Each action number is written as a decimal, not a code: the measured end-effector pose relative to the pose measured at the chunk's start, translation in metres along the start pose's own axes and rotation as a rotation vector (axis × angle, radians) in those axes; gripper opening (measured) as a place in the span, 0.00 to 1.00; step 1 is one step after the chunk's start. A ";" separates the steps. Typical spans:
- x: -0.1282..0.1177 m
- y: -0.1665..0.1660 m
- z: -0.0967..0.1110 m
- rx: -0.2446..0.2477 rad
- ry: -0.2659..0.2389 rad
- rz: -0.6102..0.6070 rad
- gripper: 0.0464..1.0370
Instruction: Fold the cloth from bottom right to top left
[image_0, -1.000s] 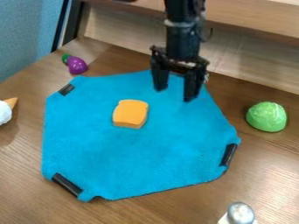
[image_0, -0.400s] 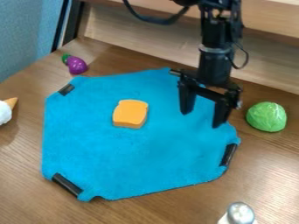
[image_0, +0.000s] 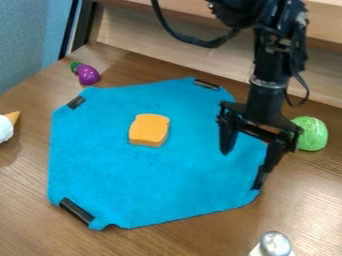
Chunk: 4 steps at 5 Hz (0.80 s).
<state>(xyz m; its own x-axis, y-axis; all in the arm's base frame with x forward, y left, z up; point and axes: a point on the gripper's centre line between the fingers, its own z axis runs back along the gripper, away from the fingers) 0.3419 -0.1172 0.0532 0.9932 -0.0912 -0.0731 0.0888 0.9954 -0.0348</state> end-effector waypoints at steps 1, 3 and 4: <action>-0.001 -0.016 -0.001 0.025 -0.024 0.010 0.96; 0.003 -0.021 -0.022 0.053 -0.028 0.033 0.96; 0.003 -0.021 -0.029 0.064 -0.022 0.037 0.91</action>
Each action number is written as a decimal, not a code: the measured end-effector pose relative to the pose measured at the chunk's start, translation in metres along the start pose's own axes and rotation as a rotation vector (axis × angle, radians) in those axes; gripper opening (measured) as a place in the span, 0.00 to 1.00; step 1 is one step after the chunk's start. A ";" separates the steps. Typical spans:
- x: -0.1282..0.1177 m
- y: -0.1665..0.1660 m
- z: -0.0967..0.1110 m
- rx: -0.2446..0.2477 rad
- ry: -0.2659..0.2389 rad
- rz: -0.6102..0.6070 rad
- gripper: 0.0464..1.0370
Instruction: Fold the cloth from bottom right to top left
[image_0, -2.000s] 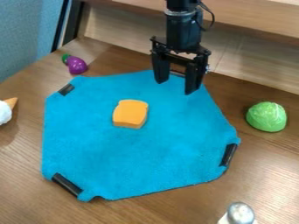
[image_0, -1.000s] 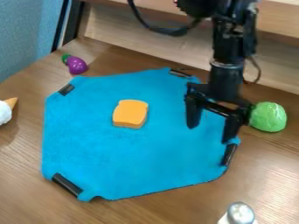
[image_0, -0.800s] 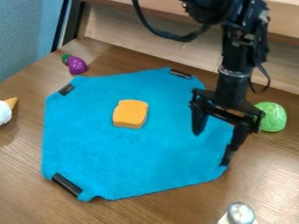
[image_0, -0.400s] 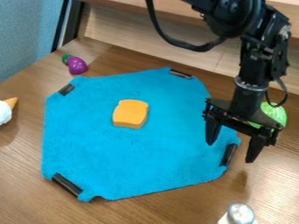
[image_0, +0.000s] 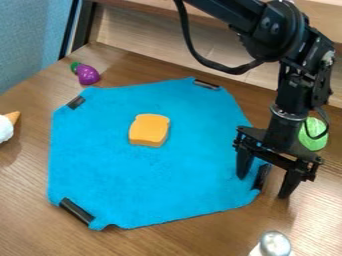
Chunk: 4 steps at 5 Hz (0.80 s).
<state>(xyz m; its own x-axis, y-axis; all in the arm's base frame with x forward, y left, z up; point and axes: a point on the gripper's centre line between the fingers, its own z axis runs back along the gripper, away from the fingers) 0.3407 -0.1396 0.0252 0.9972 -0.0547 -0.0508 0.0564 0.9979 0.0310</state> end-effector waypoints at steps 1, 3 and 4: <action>0.001 -0.001 -0.002 -0.010 -0.008 0.011 0.64; 0.000 -0.004 -0.002 -0.056 -0.025 0.001 0.14; 0.004 -0.010 0.004 -0.118 -0.023 -0.087 0.03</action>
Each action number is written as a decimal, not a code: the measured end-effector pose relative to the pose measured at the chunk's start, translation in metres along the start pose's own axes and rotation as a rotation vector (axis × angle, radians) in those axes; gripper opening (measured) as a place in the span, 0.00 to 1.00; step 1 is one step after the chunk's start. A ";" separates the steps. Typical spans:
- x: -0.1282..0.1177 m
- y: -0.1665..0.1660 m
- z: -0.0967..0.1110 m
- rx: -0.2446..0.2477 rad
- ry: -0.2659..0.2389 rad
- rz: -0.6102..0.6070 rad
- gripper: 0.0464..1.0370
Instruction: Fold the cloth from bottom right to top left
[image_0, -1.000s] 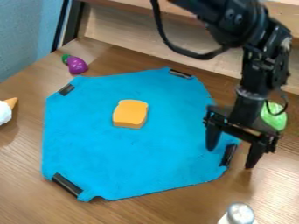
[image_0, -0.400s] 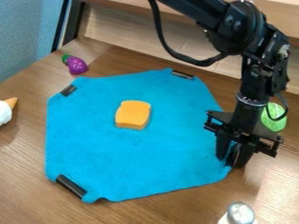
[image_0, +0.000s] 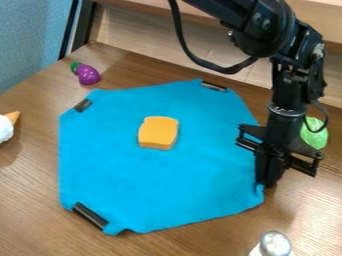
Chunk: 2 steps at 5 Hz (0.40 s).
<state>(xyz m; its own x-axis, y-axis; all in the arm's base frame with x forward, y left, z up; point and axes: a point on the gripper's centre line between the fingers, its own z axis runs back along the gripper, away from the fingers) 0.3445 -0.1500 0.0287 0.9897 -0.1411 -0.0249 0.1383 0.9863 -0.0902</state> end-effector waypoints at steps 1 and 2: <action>0.002 0.000 0.013 -0.112 0.030 -0.107 0.02; 0.006 0.028 0.043 -0.173 -0.012 -0.093 0.01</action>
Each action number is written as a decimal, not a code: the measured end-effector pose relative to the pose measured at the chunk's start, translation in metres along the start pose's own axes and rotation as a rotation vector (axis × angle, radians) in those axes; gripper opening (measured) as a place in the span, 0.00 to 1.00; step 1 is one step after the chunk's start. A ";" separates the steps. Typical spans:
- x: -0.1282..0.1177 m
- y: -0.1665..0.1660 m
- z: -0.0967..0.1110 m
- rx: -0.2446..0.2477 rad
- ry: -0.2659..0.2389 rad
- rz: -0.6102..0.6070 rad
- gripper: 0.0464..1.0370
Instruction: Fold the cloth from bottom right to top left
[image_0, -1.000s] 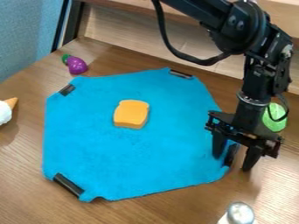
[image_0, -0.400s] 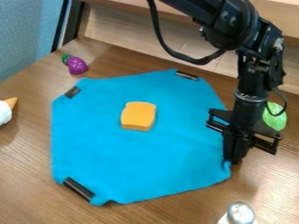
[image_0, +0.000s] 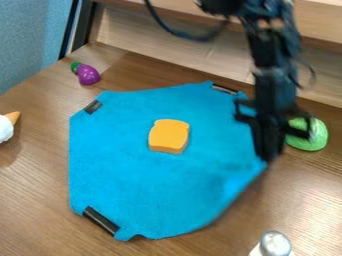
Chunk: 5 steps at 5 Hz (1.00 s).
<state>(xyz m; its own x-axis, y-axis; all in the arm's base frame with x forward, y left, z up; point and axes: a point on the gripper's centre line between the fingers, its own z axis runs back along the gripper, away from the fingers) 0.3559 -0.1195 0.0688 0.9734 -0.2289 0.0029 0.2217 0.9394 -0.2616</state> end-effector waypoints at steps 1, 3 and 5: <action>-0.008 0.036 0.023 -0.057 -0.031 0.040 0.01; -0.032 0.098 0.047 -0.099 -0.036 0.132 0.01; -0.059 0.144 0.061 -0.088 -0.001 0.197 0.01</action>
<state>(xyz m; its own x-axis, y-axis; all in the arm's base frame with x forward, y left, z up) 0.3342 0.0446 0.0895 0.9975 -0.0431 -0.0555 0.0216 0.9401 -0.3403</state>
